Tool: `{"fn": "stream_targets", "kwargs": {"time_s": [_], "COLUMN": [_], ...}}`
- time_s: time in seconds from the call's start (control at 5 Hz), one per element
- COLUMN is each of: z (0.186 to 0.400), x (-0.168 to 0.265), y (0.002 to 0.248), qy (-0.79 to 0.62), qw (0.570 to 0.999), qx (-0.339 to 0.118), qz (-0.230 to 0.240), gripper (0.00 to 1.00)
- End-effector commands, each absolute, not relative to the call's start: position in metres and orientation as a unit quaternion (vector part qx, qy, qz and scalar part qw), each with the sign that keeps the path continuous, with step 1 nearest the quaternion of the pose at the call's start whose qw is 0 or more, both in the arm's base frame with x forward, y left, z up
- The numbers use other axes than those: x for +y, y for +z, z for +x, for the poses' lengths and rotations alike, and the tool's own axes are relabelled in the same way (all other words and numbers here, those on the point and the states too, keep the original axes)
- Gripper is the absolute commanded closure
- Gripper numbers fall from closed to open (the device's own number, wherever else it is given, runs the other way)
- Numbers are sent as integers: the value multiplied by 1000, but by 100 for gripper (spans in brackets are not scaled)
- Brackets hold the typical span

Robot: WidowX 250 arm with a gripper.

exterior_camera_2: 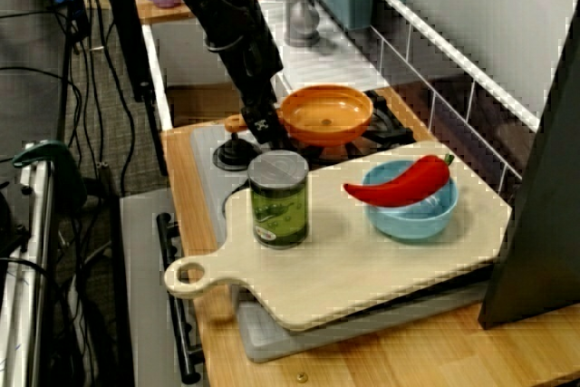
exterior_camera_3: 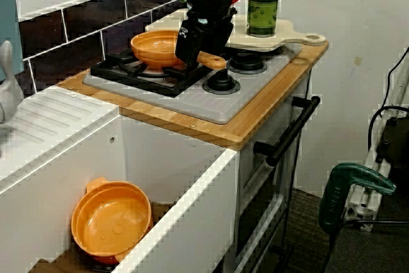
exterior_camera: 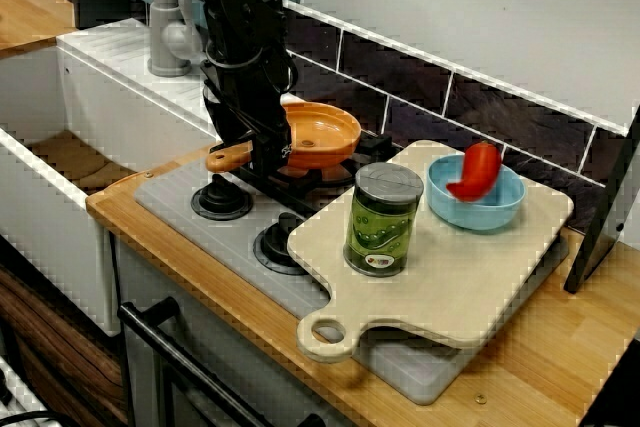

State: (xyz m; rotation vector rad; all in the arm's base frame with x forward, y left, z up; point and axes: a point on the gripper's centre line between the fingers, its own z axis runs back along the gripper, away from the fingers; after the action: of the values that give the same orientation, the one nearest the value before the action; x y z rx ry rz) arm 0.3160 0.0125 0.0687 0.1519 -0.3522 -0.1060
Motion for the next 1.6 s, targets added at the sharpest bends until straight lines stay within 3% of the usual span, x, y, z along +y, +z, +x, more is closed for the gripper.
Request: {"fn": "stream_targets", "kwargs": {"time_s": [0.0,0.2,0.4,1.0,1.4], "z": [324,324,326,333,337], "x": [17,17,18,24,30], "y": [80,79,81,88,106], "qy": [-51,-51,-48,-42,-35], "qw": [976,977,977,978,977], "qx": [-194,-190,-189,-186,-197], "qz": [83,84,83,80,72], "gripper": [0,0,100,100,100]}}
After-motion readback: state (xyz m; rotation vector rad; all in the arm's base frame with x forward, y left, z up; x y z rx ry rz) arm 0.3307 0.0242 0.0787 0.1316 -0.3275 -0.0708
